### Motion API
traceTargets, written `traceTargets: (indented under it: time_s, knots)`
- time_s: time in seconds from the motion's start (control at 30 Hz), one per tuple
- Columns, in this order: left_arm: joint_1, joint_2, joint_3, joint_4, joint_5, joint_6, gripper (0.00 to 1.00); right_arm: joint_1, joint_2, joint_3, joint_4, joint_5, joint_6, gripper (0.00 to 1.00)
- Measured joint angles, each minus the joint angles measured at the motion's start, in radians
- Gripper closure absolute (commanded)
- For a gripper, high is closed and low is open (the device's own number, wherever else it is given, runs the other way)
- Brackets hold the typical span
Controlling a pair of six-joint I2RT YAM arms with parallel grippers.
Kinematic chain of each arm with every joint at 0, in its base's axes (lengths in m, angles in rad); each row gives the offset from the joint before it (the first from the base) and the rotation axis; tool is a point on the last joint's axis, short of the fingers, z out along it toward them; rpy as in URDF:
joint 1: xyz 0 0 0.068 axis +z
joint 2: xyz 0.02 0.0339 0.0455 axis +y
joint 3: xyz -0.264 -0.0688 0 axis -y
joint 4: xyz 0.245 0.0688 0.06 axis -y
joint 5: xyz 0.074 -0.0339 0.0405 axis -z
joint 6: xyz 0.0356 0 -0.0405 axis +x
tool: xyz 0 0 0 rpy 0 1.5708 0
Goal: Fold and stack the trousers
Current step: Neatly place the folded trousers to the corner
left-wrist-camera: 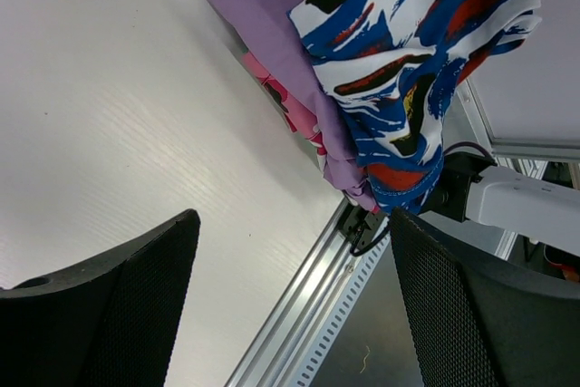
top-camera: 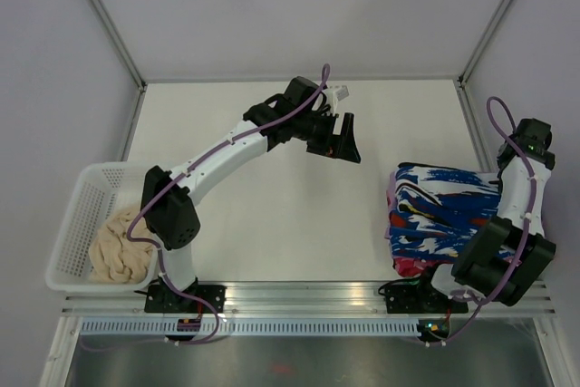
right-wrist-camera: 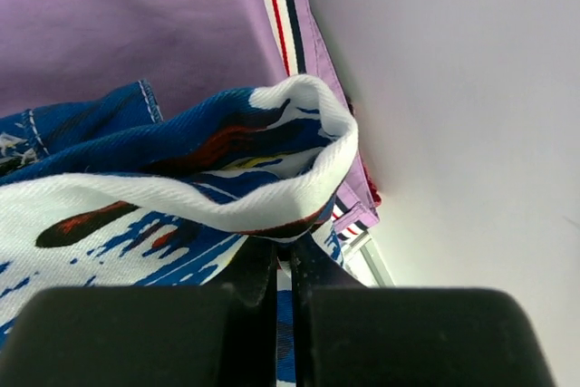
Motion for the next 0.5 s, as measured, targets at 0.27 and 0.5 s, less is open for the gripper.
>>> traceTargets:
  time_s: [0.27, 0.5]
  knots:
    - [0.002, 0.003, 0.059, -0.042, -0.008, 0.027, 0.08, 0.037, -0.058, 0.006, -0.005, -0.008, 0.085, 0.13]
    - [0.003, 0.007, 0.109, -0.051, -0.001, 0.080, 0.11, 0.230, -0.135, 0.198, -0.031, -0.114, 0.204, 0.16]
